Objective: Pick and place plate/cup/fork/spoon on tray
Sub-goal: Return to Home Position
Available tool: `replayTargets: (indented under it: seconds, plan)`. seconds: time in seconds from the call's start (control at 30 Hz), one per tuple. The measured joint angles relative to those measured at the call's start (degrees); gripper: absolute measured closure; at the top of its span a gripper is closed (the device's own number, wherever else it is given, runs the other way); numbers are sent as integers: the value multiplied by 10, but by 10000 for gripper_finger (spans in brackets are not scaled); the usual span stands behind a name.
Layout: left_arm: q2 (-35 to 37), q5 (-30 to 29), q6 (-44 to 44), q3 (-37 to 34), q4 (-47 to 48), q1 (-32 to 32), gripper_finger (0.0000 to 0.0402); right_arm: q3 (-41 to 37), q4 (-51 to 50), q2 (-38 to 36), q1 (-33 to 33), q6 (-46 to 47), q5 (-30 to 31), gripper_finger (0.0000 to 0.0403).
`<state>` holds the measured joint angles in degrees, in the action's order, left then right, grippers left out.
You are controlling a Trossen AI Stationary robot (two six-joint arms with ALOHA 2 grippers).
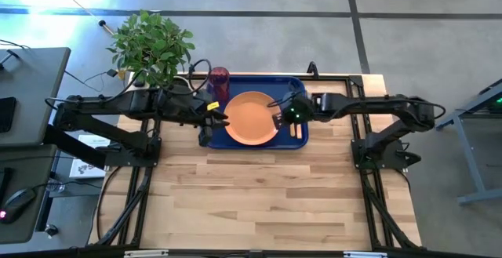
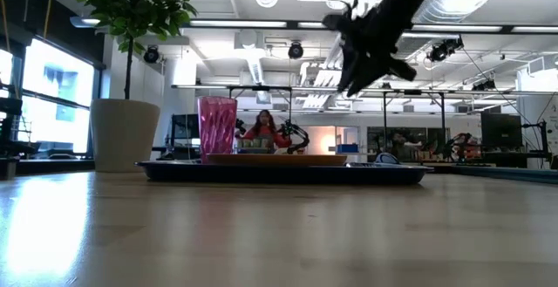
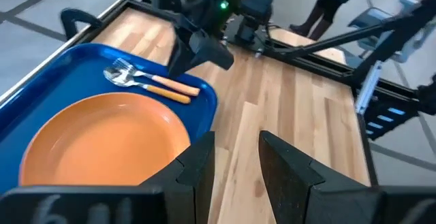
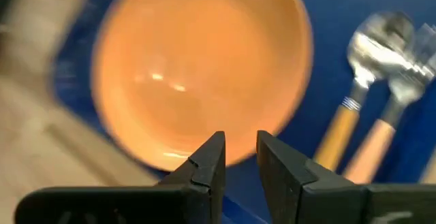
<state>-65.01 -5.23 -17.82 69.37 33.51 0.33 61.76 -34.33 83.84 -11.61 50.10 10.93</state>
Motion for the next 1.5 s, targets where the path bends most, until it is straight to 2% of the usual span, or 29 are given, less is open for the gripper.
replayTargets:
  seconds: [0.17,0.5,0.77,0.93,1.1,1.3,1.5]
  plan:
    - [14,0,2,-59,-44,-20,296,0,67,-40,21,-67,-1,327]
    - [122,13,-9,-237,-259,-19,296,1,166,-127,55,-180,-4,327]
    - [244,9,-1,-352,-262,-17,296,1,219,-190,51,-208,1,327]
    - [328,2,-10,-440,-295,-31,296,1,219,-223,48,-204,28,327]
    - [405,1,-15,-515,-319,-43,296,1,221,-247,50,-204,24,327]
    - [489,0,-10,-573,-322,-57,296,1,222,-259,50,-200,20,327]
    - [557,-4,4,-616,-320,-64,296,1,222,-261,66,-200,-13,327]
